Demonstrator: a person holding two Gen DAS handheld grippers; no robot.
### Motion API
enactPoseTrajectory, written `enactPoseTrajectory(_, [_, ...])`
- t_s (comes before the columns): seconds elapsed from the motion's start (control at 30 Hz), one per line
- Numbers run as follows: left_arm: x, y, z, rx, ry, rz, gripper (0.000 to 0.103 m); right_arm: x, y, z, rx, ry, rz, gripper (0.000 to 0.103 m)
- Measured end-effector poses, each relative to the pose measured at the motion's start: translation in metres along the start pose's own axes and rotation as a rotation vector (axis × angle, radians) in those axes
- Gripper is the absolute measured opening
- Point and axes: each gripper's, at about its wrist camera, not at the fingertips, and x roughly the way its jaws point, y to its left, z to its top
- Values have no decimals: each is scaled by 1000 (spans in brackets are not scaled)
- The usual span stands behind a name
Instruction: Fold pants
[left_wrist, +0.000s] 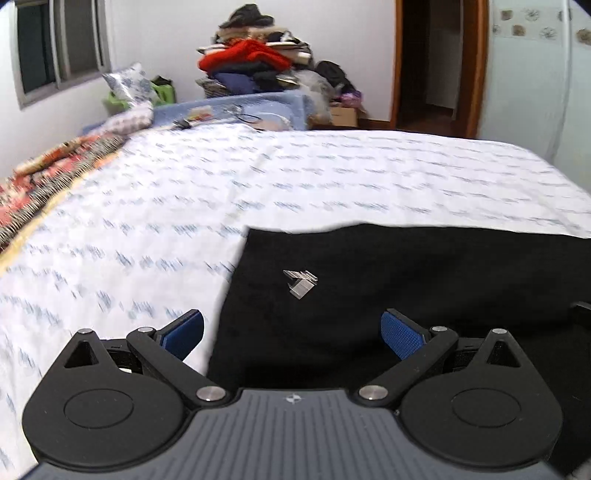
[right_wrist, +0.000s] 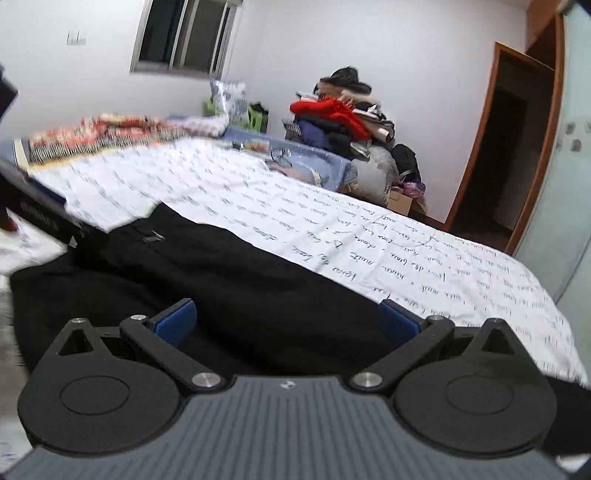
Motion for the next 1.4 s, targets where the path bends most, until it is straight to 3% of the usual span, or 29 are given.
enactPoseTrajectory(0.13, [38, 12, 21, 56, -10, 45, 103, 43, -6, 9, -103, 30, -6, 103])
enactPoseTrajectory(0.33, [92, 31, 44, 136, 25, -94, 103, 121, -36, 23, -143, 154, 142, 103])
enactPoseTrajectory(0.43, [111, 40, 49, 179, 12, -157, 103, 151, -54, 26, -119, 172, 223, 103])
enactPoseTrajectory(0.6, [144, 50, 56, 258, 41, -238, 103, 193, -76, 28, -146, 191, 353, 103])
enactPoseTrajectory(0.8, [170, 48, 57, 313, 80, -379, 102, 239, -90, 20, -126, 318, 465, 103])
enactPoseTrajectory(0.87, [179, 47, 56, 311, 109, -392, 101, 250, -94, 17, -95, 360, 502, 102])
enactPoseTrajectory(0.9, [183, 46, 55, 304, 123, -396, 95, 254, -96, 16, -77, 370, 520, 101])
enactPoseTrajectory(0.93, [185, 46, 55, 294, 140, -406, 90, 257, -98, 14, -57, 374, 535, 97])
enactPoseTrajectory(0.97, [185, 47, 56, 280, 153, -415, 77, 257, -101, 14, -41, 375, 548, 92])
enactPoseTrajectory(1.0, [185, 48, 57, 261, 158, -418, 65, 257, -103, 13, -25, 370, 568, 81])
enactPoseTrajectory(1.03, [182, 49, 58, 247, 153, -403, 61, 256, -104, 14, -17, 363, 582, 65])
enactPoseTrajectory(1.07, [180, 50, 59, 241, 152, -394, 48, 252, -105, 14, -18, 354, 593, 54])
enactPoseTrajectory(1.1, [178, 50, 60, 240, 151, -394, 37, 249, -106, 14, -19, 350, 605, 33])
enactPoseTrajectory(1.13, [175, 51, 61, 229, 145, -398, 35, 247, -107, 15, -16, 353, 611, 13])
enactPoseTrajectory(1.2, [168, 52, 63, 197, 125, -397, 24, 242, -107, 17, -20, 341, 599, 7])
enactPoseTrajectory(1.3, [156, 49, 63, 192, 76, -393, 21, 231, -100, 21, -54, 293, 552, 5])
enactPoseTrajectory(1.4, [150, 51, 70, 153, 22, -377, 20, 220, -94, 28, -73, 224, 437, 4])
